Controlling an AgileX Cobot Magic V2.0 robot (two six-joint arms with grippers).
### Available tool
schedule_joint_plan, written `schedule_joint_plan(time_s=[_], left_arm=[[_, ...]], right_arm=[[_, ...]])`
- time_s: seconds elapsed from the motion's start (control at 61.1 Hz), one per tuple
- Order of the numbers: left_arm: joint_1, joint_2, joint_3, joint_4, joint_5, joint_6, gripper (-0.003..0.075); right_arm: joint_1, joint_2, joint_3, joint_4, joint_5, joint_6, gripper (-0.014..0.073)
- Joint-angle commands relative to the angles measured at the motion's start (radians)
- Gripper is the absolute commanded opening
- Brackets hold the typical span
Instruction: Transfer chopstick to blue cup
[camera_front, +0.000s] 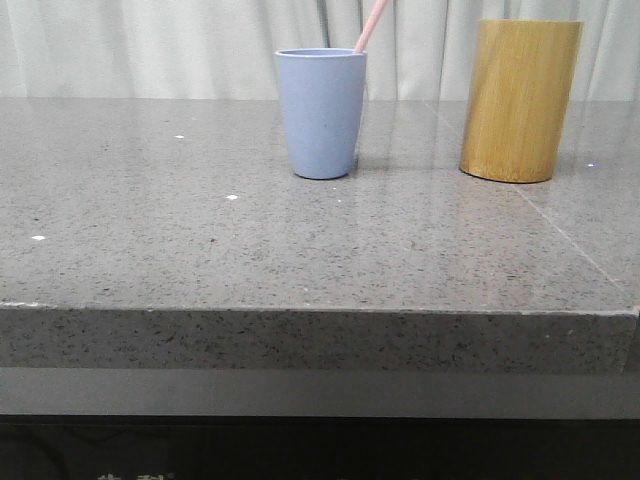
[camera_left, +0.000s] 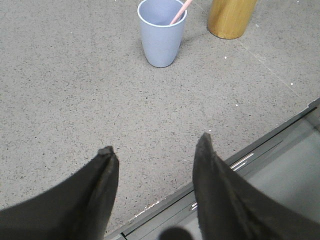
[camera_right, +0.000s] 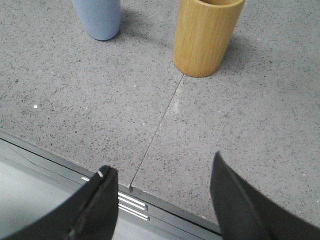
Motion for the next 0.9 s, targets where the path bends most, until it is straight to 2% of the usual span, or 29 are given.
schedule_joint_plan(time_s=[0.0, 0.082, 0.147, 0.393, 0.458, 0.507, 0.884], left_arm=[[-0.006, -0.005, -0.024, -0.010, -0.071, -0.008, 0.0349], [-0.006, -0.005, -0.024, -0.010, -0.071, -0.008, 0.0333], [-0.006, -0.005, -0.024, -0.010, -0.071, -0.008, 0.0293], [-0.006, -0.005, -0.024, -0.010, -0.071, -0.008, 0.0041], [-0.006, -0.005, -0.024, -0.010, -0.071, -0.008, -0.0013], [-0.006, -0.005, -0.024, -0.010, -0.071, -0.008, -0.0019], [-0.006, -0.005, -0.024, -0.010, -0.071, -0.008, -0.0019]], right_arm=[[-0.008, -0.002, -0.021, 0.015, -0.075, 0.003, 0.0435], [-0.008, -0.002, -0.021, 0.015, -0.088, 0.003, 0.0427], [-0.008, -0.002, -0.021, 0.015, -0.095, 0.003, 0.0384], [-0.008, -0.002, -0.021, 0.015, -0.119, 0.003, 0.0047], [-0.008, -0.002, -0.021, 0.015, -0.126, 0.003, -0.0034], [-0.008, -0.002, -0.021, 0.015, -0.131, 0.003, -0.0072], [-0.008, -0.002, -0.021, 0.015, -0.162, 0.003, -0.0069]])
